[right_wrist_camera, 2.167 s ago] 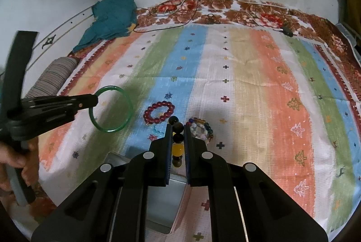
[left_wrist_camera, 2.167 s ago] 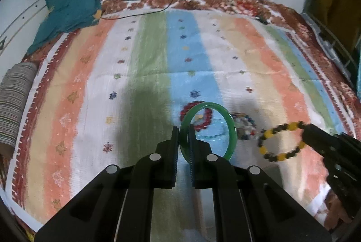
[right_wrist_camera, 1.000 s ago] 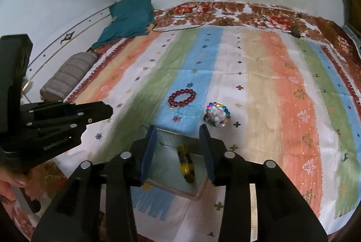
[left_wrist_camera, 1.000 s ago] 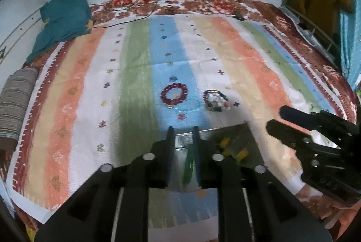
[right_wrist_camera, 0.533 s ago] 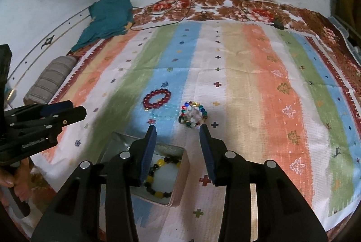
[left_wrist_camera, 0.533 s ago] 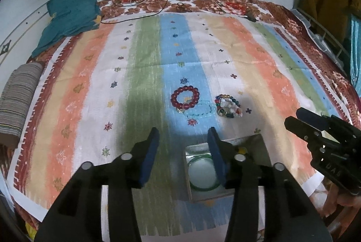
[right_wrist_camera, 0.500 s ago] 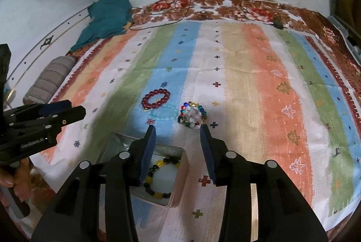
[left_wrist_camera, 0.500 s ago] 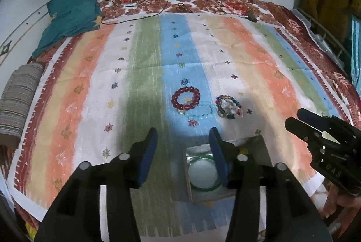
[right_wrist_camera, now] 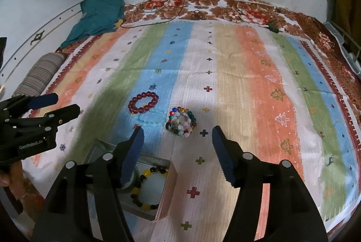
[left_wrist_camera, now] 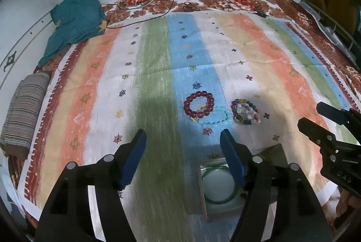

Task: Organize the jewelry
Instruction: 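Lower the green bangle into the tin and open the left tool, then move the left tool to the red bead bracelet while the right tool approaches the multicolour bracelet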

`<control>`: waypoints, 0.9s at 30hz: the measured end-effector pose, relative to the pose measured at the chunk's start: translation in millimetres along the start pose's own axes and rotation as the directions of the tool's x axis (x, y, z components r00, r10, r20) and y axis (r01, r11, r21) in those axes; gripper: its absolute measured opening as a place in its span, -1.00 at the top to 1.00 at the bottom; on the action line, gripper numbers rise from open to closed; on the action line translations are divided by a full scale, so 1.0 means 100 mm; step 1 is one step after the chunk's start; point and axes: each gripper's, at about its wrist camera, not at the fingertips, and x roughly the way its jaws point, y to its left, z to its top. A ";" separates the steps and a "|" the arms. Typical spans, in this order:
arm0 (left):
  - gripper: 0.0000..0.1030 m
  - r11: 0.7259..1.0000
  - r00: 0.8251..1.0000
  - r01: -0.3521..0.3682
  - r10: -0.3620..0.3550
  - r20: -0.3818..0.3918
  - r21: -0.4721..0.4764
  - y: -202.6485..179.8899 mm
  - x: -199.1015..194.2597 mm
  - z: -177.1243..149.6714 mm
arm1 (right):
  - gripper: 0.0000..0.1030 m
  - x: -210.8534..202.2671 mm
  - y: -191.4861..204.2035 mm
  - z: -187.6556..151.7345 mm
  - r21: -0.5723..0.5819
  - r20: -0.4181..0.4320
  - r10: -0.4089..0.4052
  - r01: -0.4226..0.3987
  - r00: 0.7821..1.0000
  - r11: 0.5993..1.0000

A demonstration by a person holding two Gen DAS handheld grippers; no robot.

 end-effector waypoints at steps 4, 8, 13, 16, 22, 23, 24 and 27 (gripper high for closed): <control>-0.41 1.000 1.000 -0.006 0.006 -0.001 -0.008 0.02 0.06 0.04 | -0.29 0.05 -0.02 0.03 0.006 -0.006 -0.007 0.007 1.000 1.000; -0.49 0.999 1.000 -0.018 0.018 -0.006 -0.027 0.04 0.12 0.11 | -0.40 0.09 -0.05 0.05 0.006 -0.002 -0.021 0.021 1.000 1.000; -0.55 0.999 0.999 -0.028 0.028 -0.019 -0.032 0.05 0.24 0.17 | -0.48 0.19 -0.08 0.09 -0.007 -0.005 -0.037 0.036 0.999 0.999; -0.55 0.999 0.999 -0.036 0.035 -0.031 -0.038 0.06 0.34 0.21 | -0.54 0.26 -0.08 0.11 -0.010 -0.016 -0.028 0.028 0.999 1.000; -0.61 0.997 0.996 -0.042 0.037 -0.078 -0.067 0.13 0.60 0.29 | -0.59 0.44 -0.17 0.18 0.024 -0.055 -0.014 0.015 0.998 1.000; -0.62 0.997 0.996 -0.040 0.033 -0.083 -0.073 0.14 0.63 0.30 | -0.59 0.47 -0.19 0.18 0.033 -0.065 -0.005 0.007 0.998 0.999; -0.63 0.996 0.996 -0.036 0.029 -0.089 -0.079 0.15 0.66 0.31 | -0.59 0.50 -0.20 0.18 0.045 -0.073 0.005 -0.002 0.997 0.999; -0.64 0.995 0.994 -0.020 0.010 -0.104 -0.095 0.16 0.75 0.35 | -0.59 0.58 -0.26 0.19 0.074 -0.094 0.017 -0.010 0.995 0.997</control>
